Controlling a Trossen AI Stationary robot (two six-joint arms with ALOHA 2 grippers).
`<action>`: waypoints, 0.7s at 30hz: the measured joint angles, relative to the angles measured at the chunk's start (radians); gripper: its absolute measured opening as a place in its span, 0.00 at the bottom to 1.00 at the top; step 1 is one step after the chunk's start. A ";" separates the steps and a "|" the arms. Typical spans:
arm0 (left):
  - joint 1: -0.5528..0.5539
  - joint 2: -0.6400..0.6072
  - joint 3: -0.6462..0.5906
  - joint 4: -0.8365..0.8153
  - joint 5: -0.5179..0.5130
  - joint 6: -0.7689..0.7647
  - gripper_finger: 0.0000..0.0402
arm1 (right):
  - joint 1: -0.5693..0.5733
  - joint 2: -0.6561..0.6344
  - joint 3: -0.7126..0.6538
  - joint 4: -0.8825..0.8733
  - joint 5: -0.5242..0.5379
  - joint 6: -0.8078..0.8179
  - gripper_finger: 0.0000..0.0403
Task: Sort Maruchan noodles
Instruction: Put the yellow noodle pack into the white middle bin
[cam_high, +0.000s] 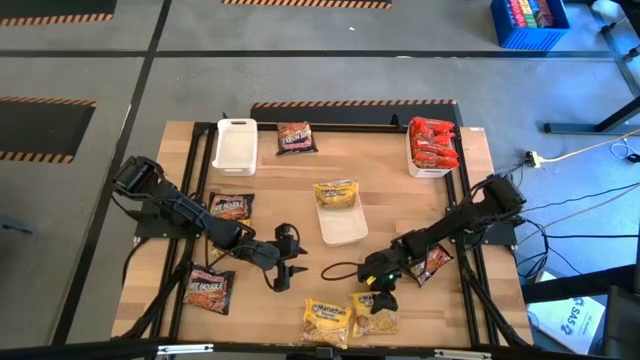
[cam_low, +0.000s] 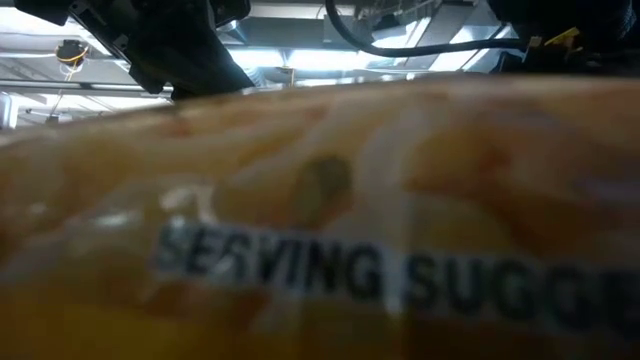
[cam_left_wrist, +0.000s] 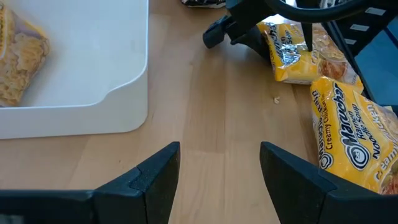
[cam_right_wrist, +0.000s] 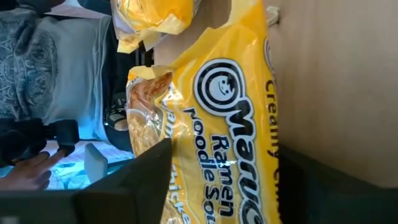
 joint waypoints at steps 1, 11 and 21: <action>0.000 0.000 0.000 0.000 -0.001 0.000 0.54 | 0.000 0.000 0.000 -0.001 -0.006 -0.005 0.54; 0.002 0.000 0.000 0.000 -0.006 0.017 0.54 | 0.000 0.002 -0.002 0.003 -0.012 -0.112 0.06; 0.002 0.000 0.000 0.000 -0.026 0.024 0.54 | 0.001 -0.061 0.041 -0.095 0.092 -0.222 0.01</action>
